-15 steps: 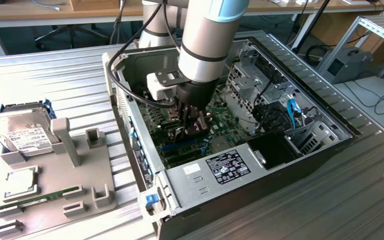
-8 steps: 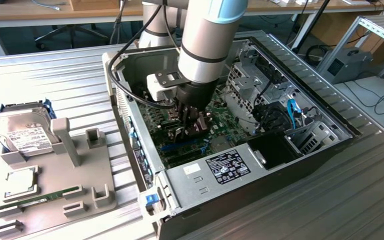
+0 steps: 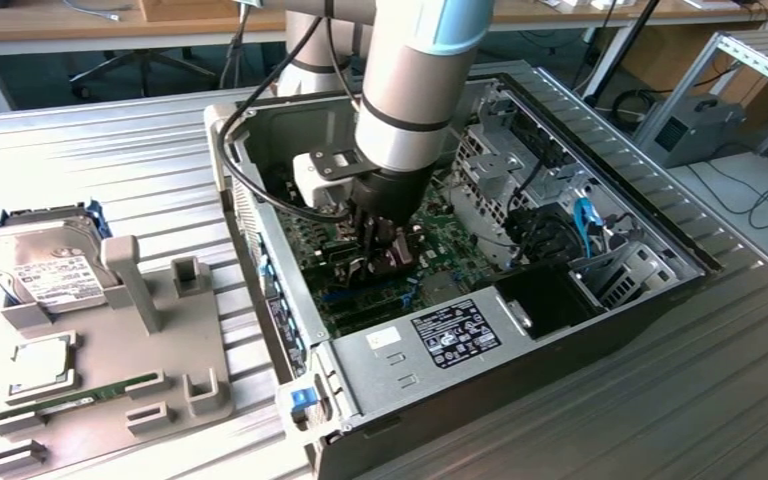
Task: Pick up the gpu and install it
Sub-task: 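Insert the gpu into the slot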
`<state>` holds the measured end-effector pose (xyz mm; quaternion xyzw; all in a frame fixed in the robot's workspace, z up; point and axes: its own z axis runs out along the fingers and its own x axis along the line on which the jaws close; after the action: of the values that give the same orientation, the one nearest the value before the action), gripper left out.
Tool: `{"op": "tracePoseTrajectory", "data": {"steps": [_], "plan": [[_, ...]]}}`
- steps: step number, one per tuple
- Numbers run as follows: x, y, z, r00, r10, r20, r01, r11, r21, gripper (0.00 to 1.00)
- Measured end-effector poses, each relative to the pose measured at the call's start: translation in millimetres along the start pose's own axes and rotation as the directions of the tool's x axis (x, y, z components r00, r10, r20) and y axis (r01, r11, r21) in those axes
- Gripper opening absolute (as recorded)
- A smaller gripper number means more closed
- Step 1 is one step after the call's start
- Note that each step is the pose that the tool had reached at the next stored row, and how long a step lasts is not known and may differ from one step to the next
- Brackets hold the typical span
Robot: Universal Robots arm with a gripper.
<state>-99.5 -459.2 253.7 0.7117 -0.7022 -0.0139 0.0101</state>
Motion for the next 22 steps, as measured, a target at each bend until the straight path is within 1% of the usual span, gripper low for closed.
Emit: {"op": "tracePoseTrajectory", "data": {"steps": [10, 11, 12, 14, 15, 17, 19, 22], "plan": [[-0.1, -0.1, 0.8, 1.0, 0.0, 0.0005, 0.0, 1.0, 0.0003, 0.26], [-0.1, -0.1, 1.0, 1.0, 0.0, 0.001, 0.0, 1.0, 0.0005, 0.27], [-0.1, -0.1, 1.0, 1.0, 0.0, 0.0011, 0.0, 1.0, 0.0006, 0.33], [-0.1, -0.1, 0.9, 1.0, 0.0, 0.0008, 0.0, 1.0, 0.0005, 0.33], [-0.1, -0.1, 0.8, 1.0, 0.0, 0.0006, 0.0, 1.0, 0.0004, 0.4], [-0.1, -0.1, 0.7, 1.0, 0.0, 0.0005, 0.0, 1.0, 0.0003, 0.4], [-0.1, 0.0, -1.6, 1.0, 0.0, 0.0005, 0.0, 1.0, 0.0003, 0.4], [-2.3, 0.3, -9.9, 1.0, 0.0, 0.0004, 0.0, 1.0, 0.0009, 0.4]]}}
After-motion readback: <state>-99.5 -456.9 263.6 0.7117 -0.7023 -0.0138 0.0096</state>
